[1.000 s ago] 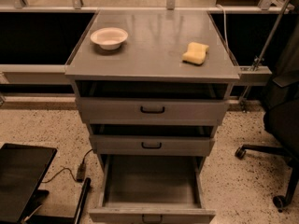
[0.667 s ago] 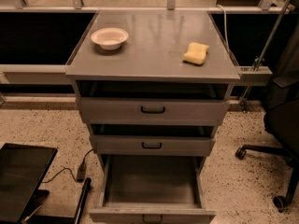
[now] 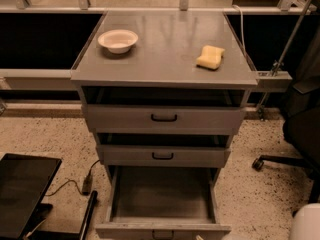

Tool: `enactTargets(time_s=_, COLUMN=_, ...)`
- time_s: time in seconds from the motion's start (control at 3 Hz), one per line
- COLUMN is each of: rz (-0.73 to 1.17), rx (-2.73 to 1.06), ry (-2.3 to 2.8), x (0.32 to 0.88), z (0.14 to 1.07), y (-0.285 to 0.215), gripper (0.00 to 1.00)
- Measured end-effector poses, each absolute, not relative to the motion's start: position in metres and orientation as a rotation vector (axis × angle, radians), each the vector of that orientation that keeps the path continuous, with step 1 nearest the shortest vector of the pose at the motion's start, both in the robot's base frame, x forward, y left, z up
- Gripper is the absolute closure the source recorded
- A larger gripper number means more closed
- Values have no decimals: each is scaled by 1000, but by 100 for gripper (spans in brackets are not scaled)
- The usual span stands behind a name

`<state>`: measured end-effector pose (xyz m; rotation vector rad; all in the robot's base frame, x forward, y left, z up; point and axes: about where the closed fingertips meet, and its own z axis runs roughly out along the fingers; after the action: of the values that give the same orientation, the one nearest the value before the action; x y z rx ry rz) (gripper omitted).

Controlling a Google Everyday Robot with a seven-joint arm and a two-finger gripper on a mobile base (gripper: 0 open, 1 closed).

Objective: Close bottom drawer

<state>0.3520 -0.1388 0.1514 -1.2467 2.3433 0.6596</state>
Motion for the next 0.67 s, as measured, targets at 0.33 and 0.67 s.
enactTargets(time_s=0.33, rz=616, rx=-1286, ry=2291, x=380, z=154, y=-119, gripper=0)
enactTargets(time_s=0.67, rz=551, rx=-1286, ry=2279, x=404, z=154, y=-106, gripper=0)
